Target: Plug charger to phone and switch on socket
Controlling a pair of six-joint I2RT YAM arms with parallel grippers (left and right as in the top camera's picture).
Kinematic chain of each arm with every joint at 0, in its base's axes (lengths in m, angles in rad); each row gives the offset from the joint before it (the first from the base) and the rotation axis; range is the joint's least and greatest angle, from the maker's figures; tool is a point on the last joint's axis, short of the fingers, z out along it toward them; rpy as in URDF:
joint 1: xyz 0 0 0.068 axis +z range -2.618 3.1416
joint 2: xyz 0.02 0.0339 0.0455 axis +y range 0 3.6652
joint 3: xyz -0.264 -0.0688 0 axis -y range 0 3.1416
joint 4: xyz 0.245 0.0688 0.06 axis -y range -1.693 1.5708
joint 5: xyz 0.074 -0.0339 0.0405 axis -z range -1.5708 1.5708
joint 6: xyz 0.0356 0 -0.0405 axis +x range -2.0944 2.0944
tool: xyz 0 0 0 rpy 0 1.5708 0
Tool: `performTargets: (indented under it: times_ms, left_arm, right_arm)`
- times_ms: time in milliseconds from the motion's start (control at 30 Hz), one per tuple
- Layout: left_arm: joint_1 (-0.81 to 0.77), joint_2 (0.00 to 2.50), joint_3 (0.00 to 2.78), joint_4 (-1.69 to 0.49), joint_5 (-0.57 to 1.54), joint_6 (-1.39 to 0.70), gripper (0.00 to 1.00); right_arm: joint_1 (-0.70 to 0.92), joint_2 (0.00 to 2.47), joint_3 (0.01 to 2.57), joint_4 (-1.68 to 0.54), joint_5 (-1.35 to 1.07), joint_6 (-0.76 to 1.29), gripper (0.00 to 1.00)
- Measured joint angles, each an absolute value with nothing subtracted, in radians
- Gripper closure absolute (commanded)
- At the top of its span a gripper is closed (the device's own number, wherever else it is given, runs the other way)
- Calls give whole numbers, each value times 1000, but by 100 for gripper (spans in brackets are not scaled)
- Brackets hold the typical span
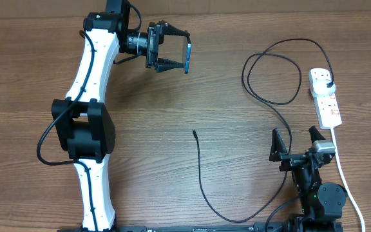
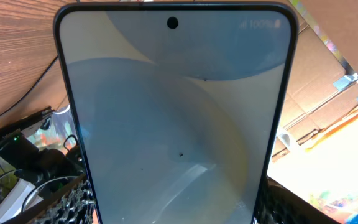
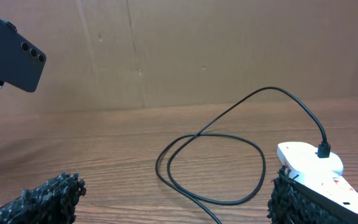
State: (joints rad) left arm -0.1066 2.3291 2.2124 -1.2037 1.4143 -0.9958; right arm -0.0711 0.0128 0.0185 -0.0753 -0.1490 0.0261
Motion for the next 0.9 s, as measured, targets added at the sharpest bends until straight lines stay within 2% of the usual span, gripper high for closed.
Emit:
performTargets:
  times_ms: [433, 900]
  left_arm:
    - [-107, 2329, 2212, -1205, 1375, -933, 96]
    - [-137, 2329, 2214, -1435, 761, -883, 96]
  right_arm:
    - [-71, 13, 19, -75, -149, 26, 0]
    - [-71, 13, 19, -75, -149, 26, 0]
